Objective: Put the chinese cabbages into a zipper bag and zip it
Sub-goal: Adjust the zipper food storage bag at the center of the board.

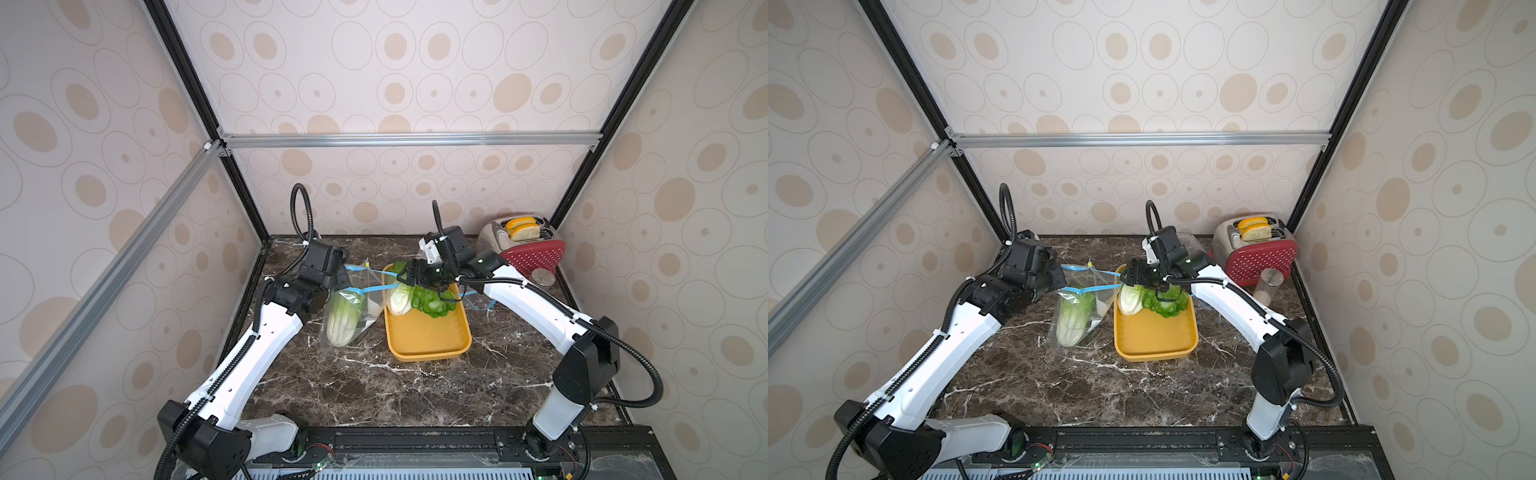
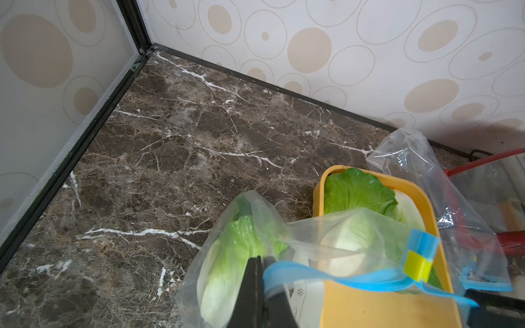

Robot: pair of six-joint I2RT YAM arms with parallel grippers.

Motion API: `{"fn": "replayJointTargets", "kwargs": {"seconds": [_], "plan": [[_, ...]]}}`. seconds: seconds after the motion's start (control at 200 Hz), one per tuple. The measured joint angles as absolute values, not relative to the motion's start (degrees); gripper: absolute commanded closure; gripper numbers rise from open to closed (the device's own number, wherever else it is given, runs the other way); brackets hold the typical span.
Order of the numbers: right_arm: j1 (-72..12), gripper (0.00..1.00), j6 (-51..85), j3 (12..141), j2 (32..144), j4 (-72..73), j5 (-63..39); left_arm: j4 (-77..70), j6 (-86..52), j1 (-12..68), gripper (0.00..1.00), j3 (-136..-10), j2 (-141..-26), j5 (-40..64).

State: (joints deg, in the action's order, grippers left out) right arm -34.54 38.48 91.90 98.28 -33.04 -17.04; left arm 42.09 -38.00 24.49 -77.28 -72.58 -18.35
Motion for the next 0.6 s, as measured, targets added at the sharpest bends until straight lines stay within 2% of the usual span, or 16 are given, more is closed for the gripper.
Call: {"fn": "replayJointTargets", "kwargs": {"seconds": [0.16,0.28,0.466,0.601], "plan": [[-34.48,0.15,40.38,92.99,101.27,-30.39,-19.97,42.94,-37.1,24.38,1.0,-77.76,-73.03,-19.84],[-34.52,0.08,42.04,92.99,102.3,-28.75,-24.08,43.64,-36.58,24.21,1.0,-78.96,-73.84,-20.47],[-35.14,0.0,42.59,92.79,97.49,-28.56,-23.99,43.79,-35.92,23.97,1.0,-80.82,-76.2,-20.95],[-33.43,0.0,42.41,92.75,92.73,-28.71,-21.96,44.36,-34.98,23.59,1.0,-81.54,-77.36,-21.08]]}}
